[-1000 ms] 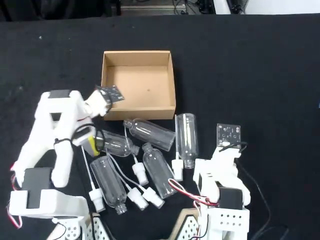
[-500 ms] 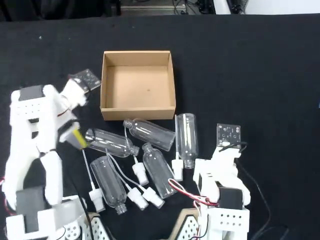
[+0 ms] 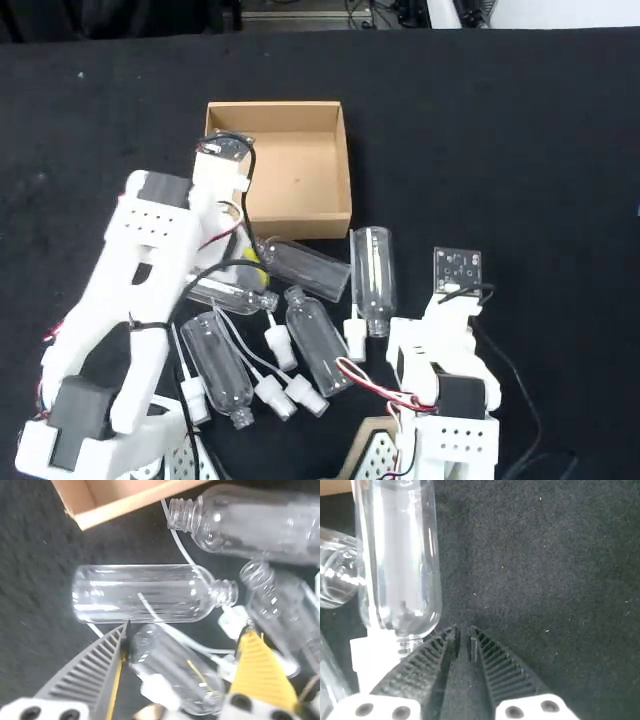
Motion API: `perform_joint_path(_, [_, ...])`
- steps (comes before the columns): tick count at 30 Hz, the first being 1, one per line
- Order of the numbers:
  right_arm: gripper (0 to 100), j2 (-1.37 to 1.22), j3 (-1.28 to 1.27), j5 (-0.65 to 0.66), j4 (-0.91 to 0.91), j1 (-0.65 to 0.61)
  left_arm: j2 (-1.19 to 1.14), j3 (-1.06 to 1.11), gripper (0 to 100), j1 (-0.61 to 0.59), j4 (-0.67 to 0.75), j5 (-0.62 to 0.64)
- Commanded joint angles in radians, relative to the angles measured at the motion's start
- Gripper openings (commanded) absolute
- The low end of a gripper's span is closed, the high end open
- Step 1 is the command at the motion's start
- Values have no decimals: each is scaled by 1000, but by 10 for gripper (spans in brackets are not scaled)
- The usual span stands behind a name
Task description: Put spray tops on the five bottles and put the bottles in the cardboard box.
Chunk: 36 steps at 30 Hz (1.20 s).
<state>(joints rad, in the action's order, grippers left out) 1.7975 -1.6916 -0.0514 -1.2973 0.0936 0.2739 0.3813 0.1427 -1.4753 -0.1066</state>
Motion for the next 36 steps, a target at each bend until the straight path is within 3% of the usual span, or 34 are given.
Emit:
perform_joint_path(1, [11, 97, 8, -5, -8, -5, -23, -53, 318, 58, -5, 118])
perform_joint_path(10, [11, 97, 8, -2, -8, -5, -66, 116, 317, 41, 209, 124])
perform_joint_path(16, [11, 97, 8, -2, -8, -5, 8, 214, 317, -39, 278, 106])
perform_joint_path(24, [11, 97, 8, 0, -8, -5, 123, 320, 317, -194, 295, -166])
perform_joint_path(31, [11, 97, 8, 0, -8, -5, 180, 415, 317, -412, 479, -318])
perform_joint_path(36, [11, 97, 8, 0, -8, -5, 262, 348, 317, -455, 407, -419])
